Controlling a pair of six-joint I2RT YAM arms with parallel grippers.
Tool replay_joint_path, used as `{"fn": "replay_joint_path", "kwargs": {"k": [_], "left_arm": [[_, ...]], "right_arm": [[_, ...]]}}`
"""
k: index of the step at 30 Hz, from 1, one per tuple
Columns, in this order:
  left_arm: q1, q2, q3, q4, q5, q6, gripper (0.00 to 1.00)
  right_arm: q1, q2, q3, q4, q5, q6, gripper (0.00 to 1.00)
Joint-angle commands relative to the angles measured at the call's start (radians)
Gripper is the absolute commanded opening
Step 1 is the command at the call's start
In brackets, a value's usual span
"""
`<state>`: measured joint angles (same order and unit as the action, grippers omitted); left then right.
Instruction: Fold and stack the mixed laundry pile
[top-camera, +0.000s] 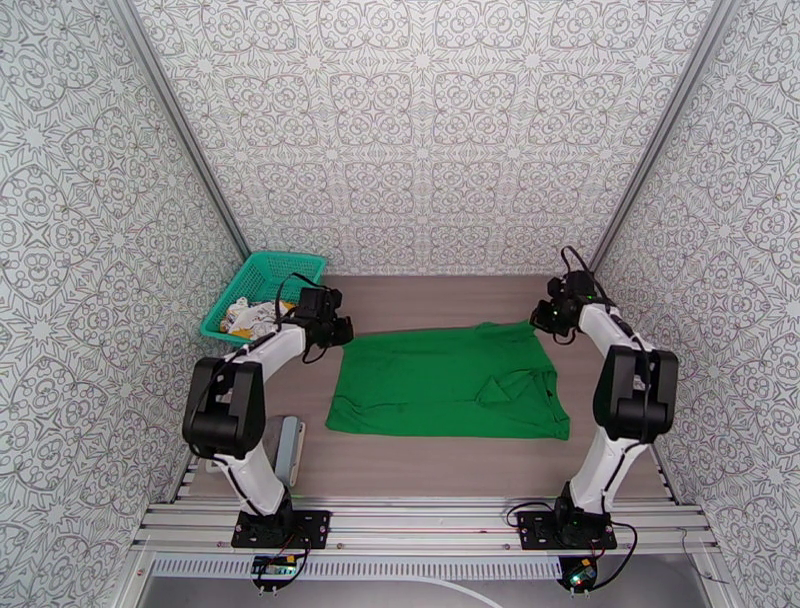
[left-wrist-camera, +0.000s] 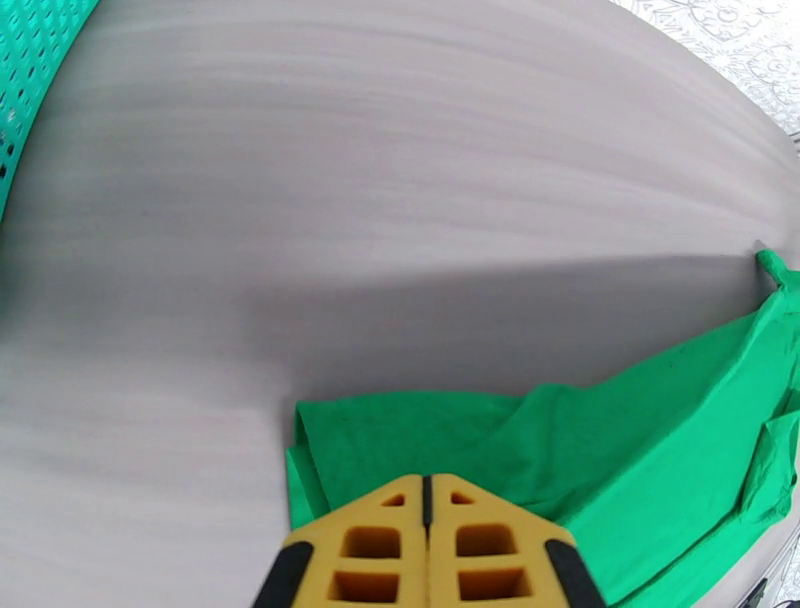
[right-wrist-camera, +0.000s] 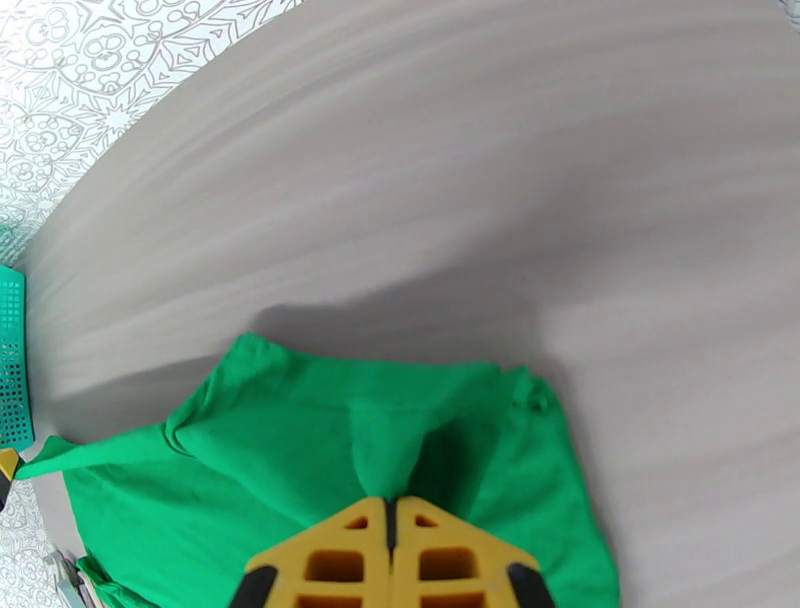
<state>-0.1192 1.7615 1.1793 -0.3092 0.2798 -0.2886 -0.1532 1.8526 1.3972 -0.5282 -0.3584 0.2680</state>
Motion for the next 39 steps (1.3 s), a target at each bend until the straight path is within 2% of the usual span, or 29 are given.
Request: {"fn": "replay_joint_path", "kwargs": {"k": [1,13,19,22,24,26,27,28,30,31,32,33,35,39], "left_arm": [[0.011,-0.055,-0.056,0.044,0.023,-0.023,0.0],[0.002,-0.153,-0.28,0.153,0.019,-0.085,0.0],[0.002,-0.158,-0.352,0.188,-0.018,-0.11,0.0],[0.002,-0.166,-0.376,0.206,-0.019,-0.121,0.0],[0.001,-0.165,-0.386,0.212,-0.022,-0.127,0.0],[0.001,-0.166,-0.393,0.214,-0.026,-0.133,0.0],[0.003,-0.167,-0.395,0.21,-0.026,-0.137,0.06],[0.004,-0.174,-0.398,0.202,-0.049,-0.141,0.16],[0.006,-0.202,-0.402,0.179,-0.084,-0.147,0.26],[0.008,-0.218,-0.402,0.165,-0.098,-0.148,0.34],[0.009,-0.237,-0.395,0.138,-0.117,-0.144,0.46],[0.01,-0.252,-0.387,0.115,-0.134,-0.143,0.52],[0.009,-0.282,-0.361,0.062,-0.163,-0.142,0.55],[-0.012,-0.306,-0.307,-0.017,-0.196,-0.148,0.53]], "right_arm": [[-0.018,-0.081,-0.1,0.099,-0.004,0.028,0.0],[-0.057,-0.287,-0.523,0.391,0.053,0.217,0.0],[-0.059,-0.35,-0.671,0.515,0.065,0.309,0.0],[-0.059,-0.383,-0.713,0.515,0.091,0.313,0.0],[-0.059,-0.401,-0.728,0.492,0.103,0.31,0.11],[-0.059,-0.423,-0.742,0.454,0.125,0.307,0.3],[-0.059,-0.435,-0.741,0.419,0.143,0.304,0.37],[-0.059,-0.451,-0.737,0.378,0.164,0.299,0.41],[-0.057,-0.485,-0.717,0.298,0.192,0.28,0.45],[-0.056,-0.494,-0.7,0.254,0.205,0.269,0.46],[-0.053,-0.496,-0.664,0.189,0.226,0.255,0.47],[-0.049,-0.49,-0.628,0.128,0.244,0.237,0.48],[-0.005,-0.464,-0.538,0.022,0.292,0.188,0.48],[0.151,-0.355,-0.349,-0.117,0.382,0.15,0.49]]}}
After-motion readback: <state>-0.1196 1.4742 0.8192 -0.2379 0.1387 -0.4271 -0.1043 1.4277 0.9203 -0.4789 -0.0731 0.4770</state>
